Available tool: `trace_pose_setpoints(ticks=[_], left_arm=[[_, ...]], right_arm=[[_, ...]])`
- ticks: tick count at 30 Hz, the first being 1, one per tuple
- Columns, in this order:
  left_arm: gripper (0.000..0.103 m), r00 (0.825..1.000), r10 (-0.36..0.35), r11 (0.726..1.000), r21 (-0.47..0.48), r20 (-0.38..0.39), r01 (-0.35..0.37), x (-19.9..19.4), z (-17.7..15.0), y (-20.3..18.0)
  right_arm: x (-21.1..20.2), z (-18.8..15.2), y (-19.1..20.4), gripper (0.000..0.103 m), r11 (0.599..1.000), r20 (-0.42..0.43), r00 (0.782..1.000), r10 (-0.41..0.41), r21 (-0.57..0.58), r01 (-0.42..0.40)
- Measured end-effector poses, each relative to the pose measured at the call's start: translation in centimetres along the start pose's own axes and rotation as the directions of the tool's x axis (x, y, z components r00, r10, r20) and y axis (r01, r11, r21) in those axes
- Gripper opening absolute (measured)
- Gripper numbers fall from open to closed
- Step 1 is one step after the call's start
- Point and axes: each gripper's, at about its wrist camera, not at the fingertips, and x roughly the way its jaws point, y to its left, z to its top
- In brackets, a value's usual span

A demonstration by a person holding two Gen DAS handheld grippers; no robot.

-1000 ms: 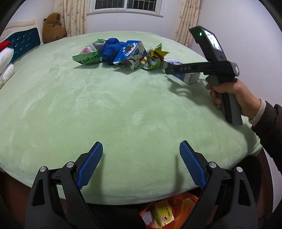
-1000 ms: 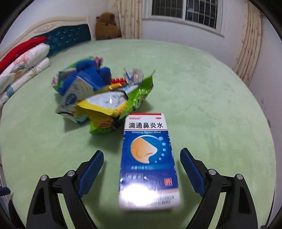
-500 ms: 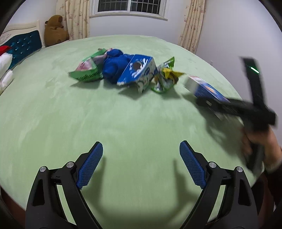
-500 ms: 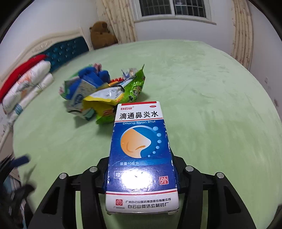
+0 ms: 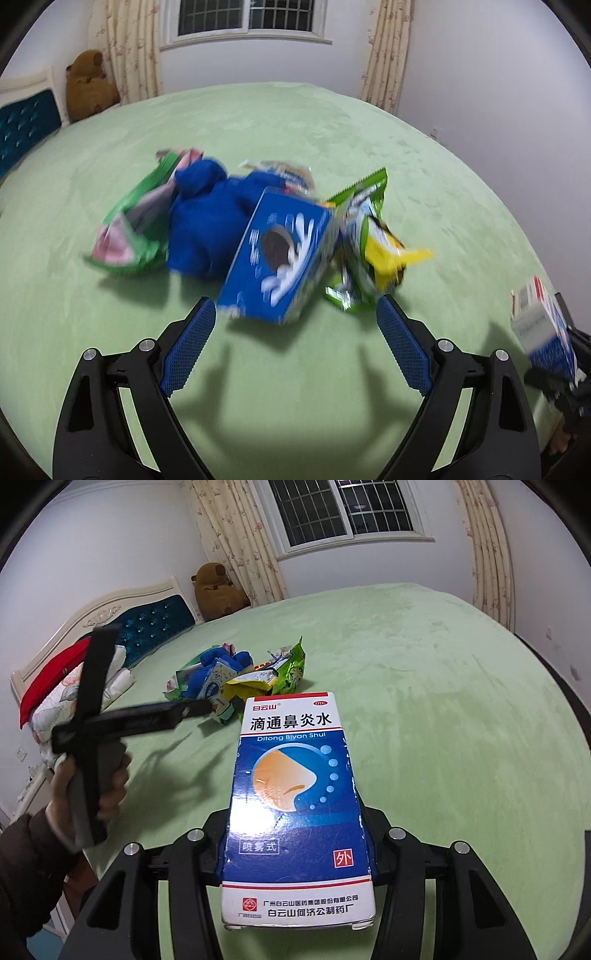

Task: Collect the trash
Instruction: 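Grasp the blue Oreo milk carton with the left tool while the right tool holds the spray box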

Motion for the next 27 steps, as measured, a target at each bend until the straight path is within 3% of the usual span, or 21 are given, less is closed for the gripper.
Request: trace_pose_setpoints(ticks=[6,12,13,14,15,17,27], left_arm=[[0.087,0.992,0.124,0.984,0.13,-0.037,-0.118,3.4,2.0,-1.0],[0.086,0.967,0.253,0.946,0.22,-0.038,-0.239,6.4,2.5,-1.7],[0.085,0.963,0.267,0.941,0.224,-0.026,-0.255,6.6,2.5,-1.8],[0.076,0.962,0.272,0.939,0.224,-0.015,-0.262,6.7,2.5,-1.9],[0.066,0.963,0.269,0.939,0.224,-0.012,-0.26,6.7,2.5,-1.9],[0.061,0.966,0.258,0.944,0.213,-0.007,-0.251,6.4,2.5,-1.9],[0.059,0.994,0.087,0.992,0.088,0.064,-0.092,0.2,-0.1,-1.1]], right_arm=[[1.5,-0.5,-1.3,0.051,0.998,-0.024,1.0,0.018,0.057,-0.016],[2.1,-0.5,-2.3,0.051,0.995,-0.023,0.999,0.049,0.093,-0.046],[2.2,-0.5,-2.3,0.051,0.995,-0.021,0.999,0.05,0.092,-0.048],[2.2,-0.6,-2.4,0.051,0.995,-0.021,0.998,0.051,0.092,-0.049],[2.2,-0.6,-2.4,0.051,0.994,-0.021,0.998,0.053,0.093,-0.051],[2.1,-0.7,-2.5,0.051,0.994,-0.018,0.998,0.056,0.096,-0.054],[1.9,-0.9,-2.3,0.051,0.995,-0.013,0.999,0.05,0.087,-0.048]])
